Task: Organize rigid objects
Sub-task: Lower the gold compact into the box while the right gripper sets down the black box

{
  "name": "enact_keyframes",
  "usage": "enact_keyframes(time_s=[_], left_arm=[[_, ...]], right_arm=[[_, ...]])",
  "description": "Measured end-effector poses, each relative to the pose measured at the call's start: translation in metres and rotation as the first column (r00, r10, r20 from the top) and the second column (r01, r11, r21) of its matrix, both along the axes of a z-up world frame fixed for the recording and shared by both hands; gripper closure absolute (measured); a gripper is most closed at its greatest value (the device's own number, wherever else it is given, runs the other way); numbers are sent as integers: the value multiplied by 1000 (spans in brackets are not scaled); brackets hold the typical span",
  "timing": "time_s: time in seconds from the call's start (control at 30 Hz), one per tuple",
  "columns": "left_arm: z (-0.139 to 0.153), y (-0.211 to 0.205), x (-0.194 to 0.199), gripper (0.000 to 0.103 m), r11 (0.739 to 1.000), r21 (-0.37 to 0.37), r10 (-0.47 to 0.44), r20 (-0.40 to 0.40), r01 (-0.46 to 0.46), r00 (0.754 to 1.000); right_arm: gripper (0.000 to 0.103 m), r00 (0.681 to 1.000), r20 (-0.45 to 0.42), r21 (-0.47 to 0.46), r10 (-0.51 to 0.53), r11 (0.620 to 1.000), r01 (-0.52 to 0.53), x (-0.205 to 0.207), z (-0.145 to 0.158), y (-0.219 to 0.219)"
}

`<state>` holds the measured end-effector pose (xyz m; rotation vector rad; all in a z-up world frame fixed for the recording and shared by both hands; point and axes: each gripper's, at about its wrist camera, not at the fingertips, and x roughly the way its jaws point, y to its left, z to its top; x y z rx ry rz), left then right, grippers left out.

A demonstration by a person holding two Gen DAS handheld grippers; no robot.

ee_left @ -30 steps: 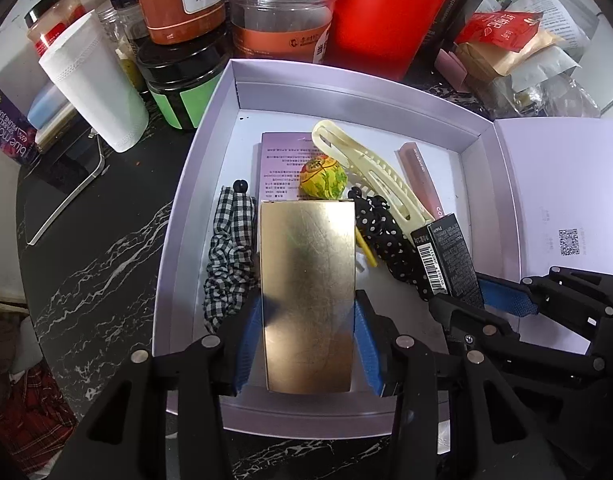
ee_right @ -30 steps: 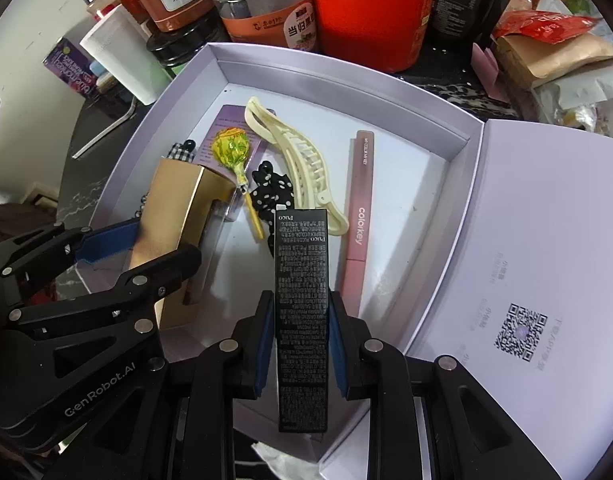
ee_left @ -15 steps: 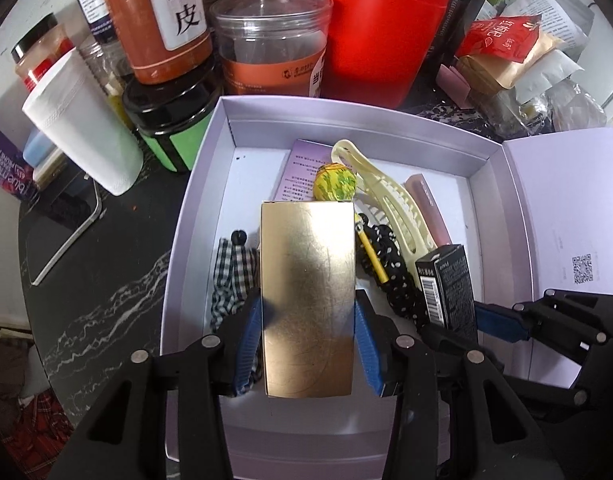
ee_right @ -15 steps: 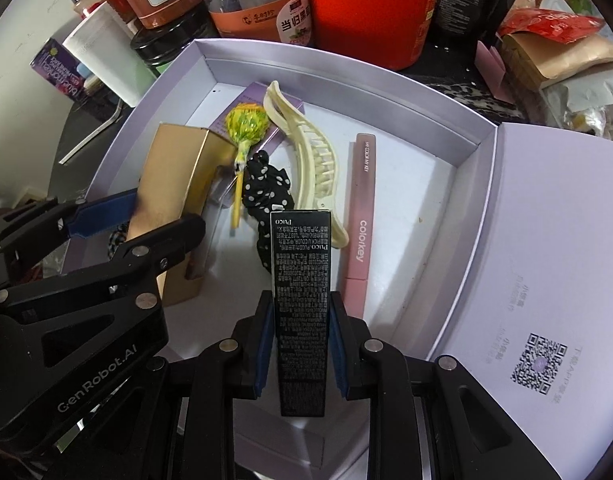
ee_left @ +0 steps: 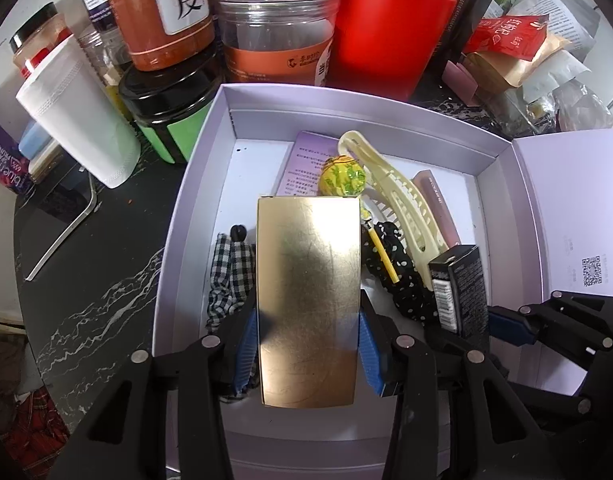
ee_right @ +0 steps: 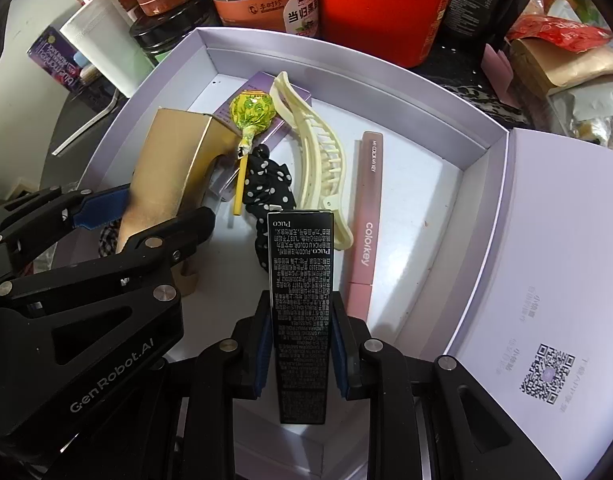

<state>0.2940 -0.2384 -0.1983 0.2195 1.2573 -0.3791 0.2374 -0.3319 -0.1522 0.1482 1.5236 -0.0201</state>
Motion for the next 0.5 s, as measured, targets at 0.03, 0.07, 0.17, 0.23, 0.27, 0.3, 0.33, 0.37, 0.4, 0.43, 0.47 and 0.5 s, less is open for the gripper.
enact_keyframes(time_s=[0.03,0.07,0.17,0.23,0.27,0.3,0.33,0.37,0.4,0.43,0.47,0.5], left_arm=[[0,1,-1,59,1000,4,7,0,-7,1000],[0,3,-2,59,1000,6,13,1,-13,1000],[1,7,-6,59,1000,1,28,2,-28,1000],[3,9,-10,59,999,-5,31,7,-31,999],[4,9,-11,59,1000,-5,30,8,-30,1000],[4,9,-12,59,1000,-1,32,11,-32,999],[5,9,-12,59,999,5,32,11,-32,999],[5,9,-12,59,999,10,30,10,-30,1000],[5,8,-12,59,999,13,32,10,-32,999],[6,9,-12,59,999,16,37,10,-37,999],[7,9,-12,59,999,18,41,11,-42,999],[8,10,-12,57,999,19,48,11,-48,999]], right_arm=[[78,1000,-1,-5,0,1000,0,1,0,1],[78,1000,-3,-11,-1,1000,1,1,0,1],[77,1000,-8,-23,-5,1000,5,1,1,3],[77,1000,-14,-28,-4,1000,4,3,1,3],[77,1000,-16,-33,-3,999,2,3,2,3],[77,1000,-18,-40,0,999,-1,4,3,3],[75,1000,-18,-46,1,999,-1,4,4,2],[72,1000,-17,-53,2,999,-3,4,5,2],[70,1000,-14,-64,5,998,-6,4,7,2],[64,1000,-12,-71,7,997,-8,5,9,3],[60,1000,-9,-78,8,997,-8,5,10,3],[58,1000,-8,-89,9,996,-9,5,12,3]])
